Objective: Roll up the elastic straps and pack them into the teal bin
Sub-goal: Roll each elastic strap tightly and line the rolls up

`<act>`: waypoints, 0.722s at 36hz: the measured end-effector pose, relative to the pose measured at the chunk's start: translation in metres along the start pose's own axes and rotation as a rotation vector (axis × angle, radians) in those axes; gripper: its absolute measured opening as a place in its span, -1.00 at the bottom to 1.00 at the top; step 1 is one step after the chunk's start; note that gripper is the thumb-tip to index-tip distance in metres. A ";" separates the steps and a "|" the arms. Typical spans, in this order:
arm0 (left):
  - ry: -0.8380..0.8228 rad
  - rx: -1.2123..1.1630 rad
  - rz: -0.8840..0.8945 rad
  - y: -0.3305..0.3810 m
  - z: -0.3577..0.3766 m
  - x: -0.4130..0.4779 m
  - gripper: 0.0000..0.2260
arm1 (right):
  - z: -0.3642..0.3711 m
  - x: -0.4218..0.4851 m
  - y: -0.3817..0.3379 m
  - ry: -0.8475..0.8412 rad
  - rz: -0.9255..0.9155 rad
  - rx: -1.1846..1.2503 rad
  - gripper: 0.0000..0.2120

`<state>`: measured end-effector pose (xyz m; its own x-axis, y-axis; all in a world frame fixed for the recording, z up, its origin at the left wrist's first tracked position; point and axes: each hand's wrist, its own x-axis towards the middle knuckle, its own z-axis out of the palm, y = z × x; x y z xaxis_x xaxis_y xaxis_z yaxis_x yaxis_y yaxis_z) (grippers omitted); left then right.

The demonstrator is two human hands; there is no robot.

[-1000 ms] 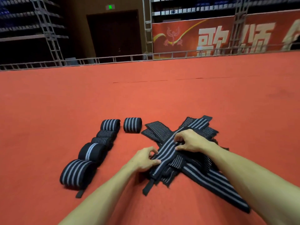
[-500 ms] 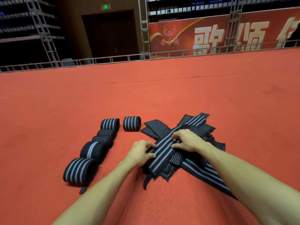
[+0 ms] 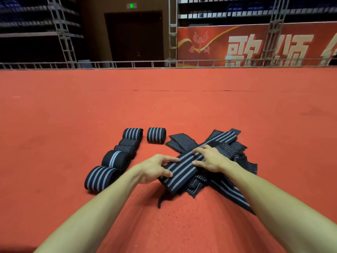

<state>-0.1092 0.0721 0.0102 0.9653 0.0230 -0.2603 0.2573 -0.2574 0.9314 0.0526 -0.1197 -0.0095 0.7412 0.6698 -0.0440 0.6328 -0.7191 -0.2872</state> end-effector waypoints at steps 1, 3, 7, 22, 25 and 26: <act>-0.002 -0.030 -0.006 -0.002 0.000 -0.002 -0.46 | 0.001 -0.001 0.000 0.000 0.009 0.001 -0.52; -0.004 -0.100 -0.014 -0.005 -0.001 -0.005 -0.46 | 0.002 -0.001 0.000 0.013 0.020 -0.007 -0.51; -0.016 -0.197 -0.035 -0.010 -0.006 -0.012 -0.48 | 0.002 -0.001 0.000 0.023 0.059 0.002 -0.48; -0.002 -0.220 -0.048 -0.016 -0.009 -0.008 -0.46 | 0.006 0.004 0.011 0.083 0.109 0.182 -0.43; -0.042 -0.224 -0.051 -0.019 -0.013 -0.006 -0.45 | 0.007 0.009 0.016 0.070 0.100 0.194 -0.42; -0.052 -0.233 -0.048 -0.021 -0.016 -0.007 -0.45 | 0.006 0.010 0.016 0.074 0.091 0.204 -0.42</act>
<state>-0.1201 0.0928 -0.0031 0.9496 -0.0216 -0.3126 0.3120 -0.0270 0.9497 0.0690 -0.1233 -0.0206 0.8124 0.5830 -0.0109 0.5095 -0.7187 -0.4731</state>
